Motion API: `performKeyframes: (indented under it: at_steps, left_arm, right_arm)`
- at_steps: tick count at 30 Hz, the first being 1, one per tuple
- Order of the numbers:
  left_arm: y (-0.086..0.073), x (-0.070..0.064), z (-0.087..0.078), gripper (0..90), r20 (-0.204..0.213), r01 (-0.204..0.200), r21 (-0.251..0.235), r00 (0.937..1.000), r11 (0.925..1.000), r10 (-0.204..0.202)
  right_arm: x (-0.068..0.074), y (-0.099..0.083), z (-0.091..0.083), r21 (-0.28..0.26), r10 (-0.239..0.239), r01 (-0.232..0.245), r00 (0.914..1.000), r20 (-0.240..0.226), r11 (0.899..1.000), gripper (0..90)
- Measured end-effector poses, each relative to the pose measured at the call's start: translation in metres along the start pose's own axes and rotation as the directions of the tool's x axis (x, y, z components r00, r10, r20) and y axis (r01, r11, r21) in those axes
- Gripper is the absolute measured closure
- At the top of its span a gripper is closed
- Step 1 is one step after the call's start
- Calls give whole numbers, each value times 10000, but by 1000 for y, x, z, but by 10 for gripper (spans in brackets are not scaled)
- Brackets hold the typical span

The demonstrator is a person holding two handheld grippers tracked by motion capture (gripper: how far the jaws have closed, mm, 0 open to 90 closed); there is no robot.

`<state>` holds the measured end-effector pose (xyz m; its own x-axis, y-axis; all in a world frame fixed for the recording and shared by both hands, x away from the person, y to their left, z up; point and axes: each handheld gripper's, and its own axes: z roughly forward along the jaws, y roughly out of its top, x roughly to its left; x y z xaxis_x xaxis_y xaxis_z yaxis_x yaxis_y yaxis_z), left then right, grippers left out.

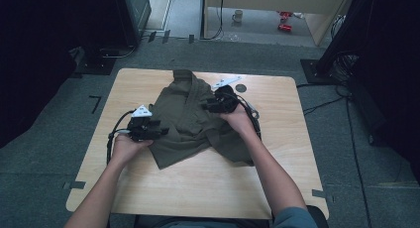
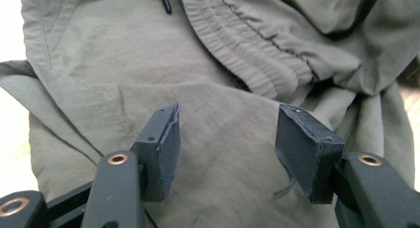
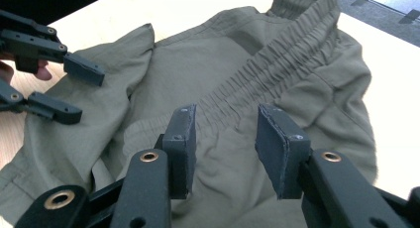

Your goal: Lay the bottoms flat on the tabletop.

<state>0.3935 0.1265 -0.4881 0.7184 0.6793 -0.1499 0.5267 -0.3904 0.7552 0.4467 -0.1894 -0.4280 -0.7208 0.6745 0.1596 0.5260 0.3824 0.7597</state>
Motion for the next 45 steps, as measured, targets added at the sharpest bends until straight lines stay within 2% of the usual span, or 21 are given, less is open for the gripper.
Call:
performKeyframes:
  at_steps: [5, 8, 14, 18, 22, 24, 28, 33, 35, 39, 44, 45]
  left_arm:
    - [0, -2, 2, 426, 15, -151, 49, 9999, 9999, 151]
    - [-1, -2, 4, 423, 25, -158, 110, 9999, 9998, 157]
    - [-3, -3, 5, 421, 50, -157, 242, 9999, 9996, 156]
    - [-7, -3, 7, 422, 40, -160, 155, 9999, 9998, 159]
    - [-9, -2, 8, 416, 27, -121, 207, 9999, 9997, 121]
    - [-10, -3, 10, 415, -22, -221, 253, 9998, 9994, 222]
    - [-12, -3, 12, 420, -76, -286, 397, 9996, 9988, 290]
    - [-17, -4, 14, 445, -72, -321, 607, 9994, 9976, 326]
    - [-19, -4, 13, 478, -158, -300, 543, 9994, 9981, 309]
    - [-23, -6, 11, 526, -298, -357, 393, 9989, 9986, 369]
    - [-26, -11, 8, 604, -677, -677, 463, 9952, 9966, 707]
    - [-27, -12, 7, 629, -741, -681, 465, 9947, 9966, 714]
  right_arm:
    - [4, -2, 13, 258, -35, 40, 9998, -209, 9997, 586]
    - [10, -4, 22, 538, -271, 289, 9991, -339, 9981, 559]
    - [24, -8, 36, 981, -423, 510, 9952, -883, 9939, 517]
    - [32, -13, 41, 887, -439, 525, 9943, -968, 9947, 501]
    - [37, -20, 47, 1064, -434, 557, 9925, -1145, 9928, 471]
    - [41, -24, 48, 1062, -597, 714, 9922, -1095, 9918, 451]
    - [46, -29, 54, 1394, -780, 919, 9917, -1017, 9860, 426]
    - [50, -34, 62, 1616, -738, 895, 9922, -1007, 9828, 415]
    - [51, -37, 65, 1642, -775, 925, 9924, -955, 9821, 415]
    - [52, -44, 70, 1716, -991, 1103, 9924, -727, 9790, 451]
    - [52, -51, 72, 1597, -1408, 1462, 9890, -449, 9763, 542]
    - [52, -50, 72, 1647, -1428, 1476, 9889, -409, 9752, 585]
